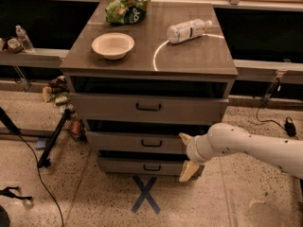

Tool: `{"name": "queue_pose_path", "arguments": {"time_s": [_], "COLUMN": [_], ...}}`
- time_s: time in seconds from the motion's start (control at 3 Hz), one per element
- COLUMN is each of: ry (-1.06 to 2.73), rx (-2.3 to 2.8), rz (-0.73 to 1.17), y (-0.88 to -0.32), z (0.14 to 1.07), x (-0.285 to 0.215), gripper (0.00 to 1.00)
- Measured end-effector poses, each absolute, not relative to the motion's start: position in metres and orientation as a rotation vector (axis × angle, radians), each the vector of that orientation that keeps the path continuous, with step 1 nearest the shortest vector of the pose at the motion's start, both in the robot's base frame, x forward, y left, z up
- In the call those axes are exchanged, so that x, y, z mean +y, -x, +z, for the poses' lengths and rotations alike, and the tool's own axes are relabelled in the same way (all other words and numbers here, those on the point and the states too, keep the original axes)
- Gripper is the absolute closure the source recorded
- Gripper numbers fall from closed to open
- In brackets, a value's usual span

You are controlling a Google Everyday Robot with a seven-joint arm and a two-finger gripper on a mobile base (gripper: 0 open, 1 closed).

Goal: Open middle drawer

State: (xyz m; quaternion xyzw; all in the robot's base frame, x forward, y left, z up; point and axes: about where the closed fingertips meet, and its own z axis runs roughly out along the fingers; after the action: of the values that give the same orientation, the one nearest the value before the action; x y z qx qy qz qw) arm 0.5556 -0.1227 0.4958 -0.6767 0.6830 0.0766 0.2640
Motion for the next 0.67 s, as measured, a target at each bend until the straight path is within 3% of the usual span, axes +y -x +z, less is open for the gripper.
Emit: {"name": "queue_pose_path", "arguments": {"time_s": [0.67], "ry": [1.833], "rx": [1.776], "rz": [0.144], "y": [-0.599], "z": [0.465], "x": [-0.13], "gripper": [0.0]}}
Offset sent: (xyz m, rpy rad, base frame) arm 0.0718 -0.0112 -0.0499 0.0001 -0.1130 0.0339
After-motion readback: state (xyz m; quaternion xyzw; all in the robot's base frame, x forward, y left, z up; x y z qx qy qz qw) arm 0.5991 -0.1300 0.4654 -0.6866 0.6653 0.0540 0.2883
